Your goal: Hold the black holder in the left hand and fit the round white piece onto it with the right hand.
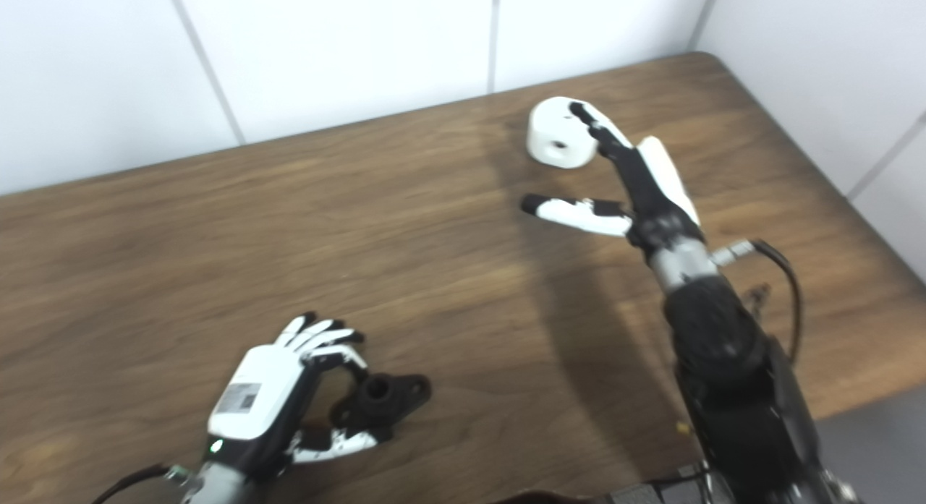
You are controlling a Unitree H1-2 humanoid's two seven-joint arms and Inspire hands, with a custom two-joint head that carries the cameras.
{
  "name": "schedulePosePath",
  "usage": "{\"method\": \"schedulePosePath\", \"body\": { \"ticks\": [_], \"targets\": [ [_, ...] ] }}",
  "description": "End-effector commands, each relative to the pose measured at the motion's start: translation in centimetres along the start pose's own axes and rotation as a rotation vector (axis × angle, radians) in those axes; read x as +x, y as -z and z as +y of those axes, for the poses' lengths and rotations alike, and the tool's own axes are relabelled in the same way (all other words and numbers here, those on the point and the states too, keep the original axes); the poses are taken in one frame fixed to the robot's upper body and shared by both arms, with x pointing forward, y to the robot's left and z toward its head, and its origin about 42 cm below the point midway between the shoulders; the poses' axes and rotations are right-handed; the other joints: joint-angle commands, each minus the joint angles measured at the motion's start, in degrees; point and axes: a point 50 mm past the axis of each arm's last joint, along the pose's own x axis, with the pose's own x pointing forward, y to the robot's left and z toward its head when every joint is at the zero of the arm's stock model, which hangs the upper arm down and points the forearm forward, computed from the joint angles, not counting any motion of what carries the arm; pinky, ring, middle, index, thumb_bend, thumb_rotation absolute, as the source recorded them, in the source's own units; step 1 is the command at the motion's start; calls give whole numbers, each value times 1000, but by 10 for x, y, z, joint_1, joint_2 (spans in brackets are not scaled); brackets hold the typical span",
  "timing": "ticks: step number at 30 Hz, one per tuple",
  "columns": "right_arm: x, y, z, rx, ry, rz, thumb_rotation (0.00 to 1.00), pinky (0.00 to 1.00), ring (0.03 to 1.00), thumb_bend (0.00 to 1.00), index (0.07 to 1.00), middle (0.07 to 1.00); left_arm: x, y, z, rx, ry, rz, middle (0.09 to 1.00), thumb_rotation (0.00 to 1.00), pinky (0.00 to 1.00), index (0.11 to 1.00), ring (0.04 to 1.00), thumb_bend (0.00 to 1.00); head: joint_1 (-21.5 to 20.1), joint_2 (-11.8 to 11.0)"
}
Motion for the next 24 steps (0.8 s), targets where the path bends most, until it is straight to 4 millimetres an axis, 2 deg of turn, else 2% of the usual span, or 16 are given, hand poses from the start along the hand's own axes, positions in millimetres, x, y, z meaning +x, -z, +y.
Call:
{"method": "schedulePosePath", "body": {
  "ticks": [1, 8, 14, 20, 24],
  "targets": [
    [16, -10, -13, -75, 42, -45, 457, 887, 938, 737, 930, 948, -16, 19, -10, 37, 75, 55, 791, 50, 953, 487, 872, 516, -5, -2],
    [50, -10, -16, -174, 42, -22, 421, 993, 998, 708, 940, 987, -23, 28, -10, 50, 79, 56, 787, 49, 933, 486, 869, 517, -32, -17],
    [78, -12, -19, -255, 73, -1, 370, 964, 1000, 722, 905, 1000, -26, 33, -8, 47, 82, 56, 788, 46, 945, 487, 872, 518, -54, -30],
    [106, -12, -24, -335, 56, 38, 383, 977, 1000, 732, 902, 1000, -28, 35, -8, 45, 82, 59, 781, 45, 935, 486, 862, 519, -62, -38],
    [118, -9, -31, -363, 52, 60, 381, 968, 1000, 748, 889, 1000, -29, 34, -8, 35, 86, 65, 784, 45, 932, 486, 866, 518, -63, -42]
  ]
}}
